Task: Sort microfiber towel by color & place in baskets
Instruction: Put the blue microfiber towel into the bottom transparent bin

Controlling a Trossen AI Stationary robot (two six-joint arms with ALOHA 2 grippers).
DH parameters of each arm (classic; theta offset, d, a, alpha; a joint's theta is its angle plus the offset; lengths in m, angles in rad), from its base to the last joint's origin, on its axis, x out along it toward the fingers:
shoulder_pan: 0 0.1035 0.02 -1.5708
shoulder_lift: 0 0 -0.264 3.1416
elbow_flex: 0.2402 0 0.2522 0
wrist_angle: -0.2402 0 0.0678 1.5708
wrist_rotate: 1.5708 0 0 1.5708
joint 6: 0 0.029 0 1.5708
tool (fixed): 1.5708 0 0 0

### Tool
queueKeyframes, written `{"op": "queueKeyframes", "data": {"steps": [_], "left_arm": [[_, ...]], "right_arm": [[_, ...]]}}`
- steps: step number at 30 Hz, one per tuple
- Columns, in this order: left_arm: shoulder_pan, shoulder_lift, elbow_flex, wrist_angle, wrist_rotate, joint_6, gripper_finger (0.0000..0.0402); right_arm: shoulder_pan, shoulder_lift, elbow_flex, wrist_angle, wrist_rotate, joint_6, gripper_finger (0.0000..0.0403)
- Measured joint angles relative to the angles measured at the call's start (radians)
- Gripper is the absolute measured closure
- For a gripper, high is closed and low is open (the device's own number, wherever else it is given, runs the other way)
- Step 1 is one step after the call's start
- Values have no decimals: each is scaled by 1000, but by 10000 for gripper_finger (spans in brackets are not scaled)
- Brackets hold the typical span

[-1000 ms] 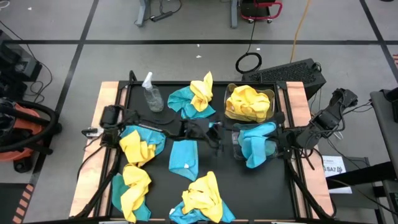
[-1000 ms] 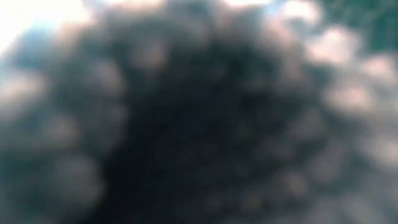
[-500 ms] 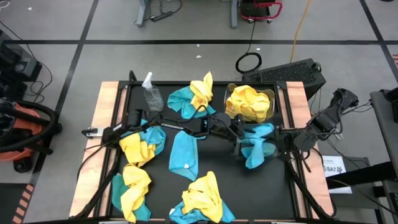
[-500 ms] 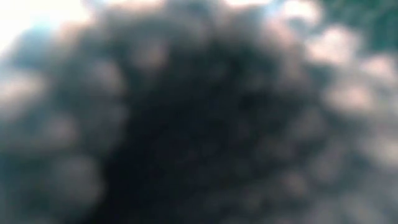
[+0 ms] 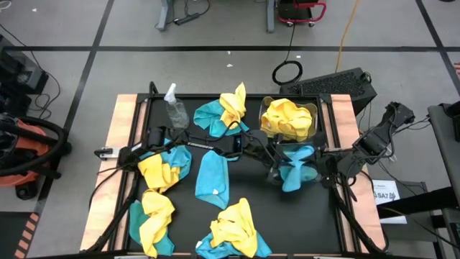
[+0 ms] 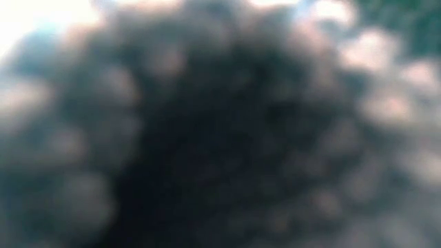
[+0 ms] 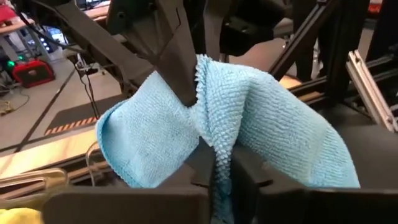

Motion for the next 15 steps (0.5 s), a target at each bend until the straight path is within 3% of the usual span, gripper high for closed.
{"op": "queueKeyframes", "data": {"steps": [5, 15], "left_arm": [[1, -7, 4, -44, -55, 54, 386], [24, -4, 0, -271, -184, 105, 390]], "right_arm": [[0, 9, 24, -8, 80, 65, 369], [0, 22, 112, -60, 95, 295, 258]]}}
